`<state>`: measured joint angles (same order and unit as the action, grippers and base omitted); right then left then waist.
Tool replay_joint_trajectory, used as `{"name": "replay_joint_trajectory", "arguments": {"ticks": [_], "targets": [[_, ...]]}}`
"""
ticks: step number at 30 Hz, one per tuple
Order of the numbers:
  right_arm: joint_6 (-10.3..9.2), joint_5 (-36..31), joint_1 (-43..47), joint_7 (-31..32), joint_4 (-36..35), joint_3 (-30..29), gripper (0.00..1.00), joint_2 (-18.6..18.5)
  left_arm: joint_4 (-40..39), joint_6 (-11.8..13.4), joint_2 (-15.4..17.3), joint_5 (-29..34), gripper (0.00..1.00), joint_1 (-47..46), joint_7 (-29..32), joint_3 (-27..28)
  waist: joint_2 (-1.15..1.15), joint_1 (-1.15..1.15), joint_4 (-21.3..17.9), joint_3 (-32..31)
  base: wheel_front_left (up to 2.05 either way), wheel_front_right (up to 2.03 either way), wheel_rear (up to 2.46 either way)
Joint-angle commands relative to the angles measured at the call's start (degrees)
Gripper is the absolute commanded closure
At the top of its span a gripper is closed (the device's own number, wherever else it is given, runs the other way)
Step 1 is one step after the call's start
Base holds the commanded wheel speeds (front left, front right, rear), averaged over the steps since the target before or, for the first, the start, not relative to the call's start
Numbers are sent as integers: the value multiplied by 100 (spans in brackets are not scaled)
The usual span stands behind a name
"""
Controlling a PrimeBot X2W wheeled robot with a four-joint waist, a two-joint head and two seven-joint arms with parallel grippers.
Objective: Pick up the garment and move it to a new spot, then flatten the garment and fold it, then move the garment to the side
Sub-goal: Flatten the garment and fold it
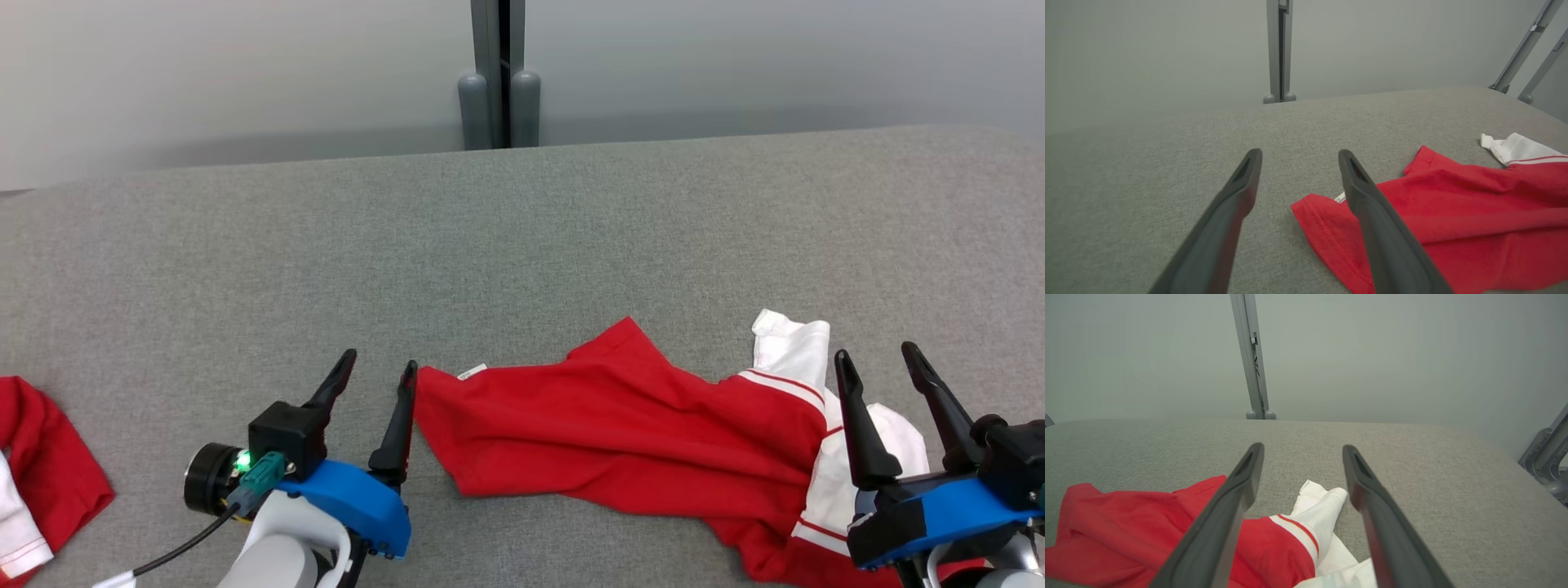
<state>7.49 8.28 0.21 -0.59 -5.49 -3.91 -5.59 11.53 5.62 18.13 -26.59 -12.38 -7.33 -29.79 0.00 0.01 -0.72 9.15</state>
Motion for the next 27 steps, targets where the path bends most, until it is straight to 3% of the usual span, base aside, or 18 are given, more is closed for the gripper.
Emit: {"name": "replay_joint_trajectory", "arguments": {"ticks": [1,16,17,18,19,21,27], "targets": [[0,37,-78,-7,11,10,0,0,97,-57,-26,-13,0,-161,61,-37,0,-1,-2,50,0,0,0],[0,87,-278,-38,307,1,0,-10,2162,-766,-470,-474,0,-1138,1151,-380,0,-1,-234,498,0,0,0],[0,74,-278,-31,317,-11,0,1,2247,-782,-486,-495,9,-1137,1216,-402,0,-1,-231,503,0,0,0],[0,64,-286,-29,333,-14,0,13,2337,-796,-490,-507,31,-1137,1270,-424,0,-1,-231,507,0,0,0],[0,62,-303,-22,355,-10,0,19,2395,-815,-495,-514,60,-1152,1282,-437,0,-1,-231,513,0,0,0],[0,90,-383,-23,431,3,0,-20,2499,-825,-501,-510,100,-1170,1269,-458,0,-1,-230,521,0,0,0],[0,212,-712,88,937,74,0,-307,2609,-823,-546,-467,100,-1237,1057,-487,0,-1,-154,561,0,0,0]]}}
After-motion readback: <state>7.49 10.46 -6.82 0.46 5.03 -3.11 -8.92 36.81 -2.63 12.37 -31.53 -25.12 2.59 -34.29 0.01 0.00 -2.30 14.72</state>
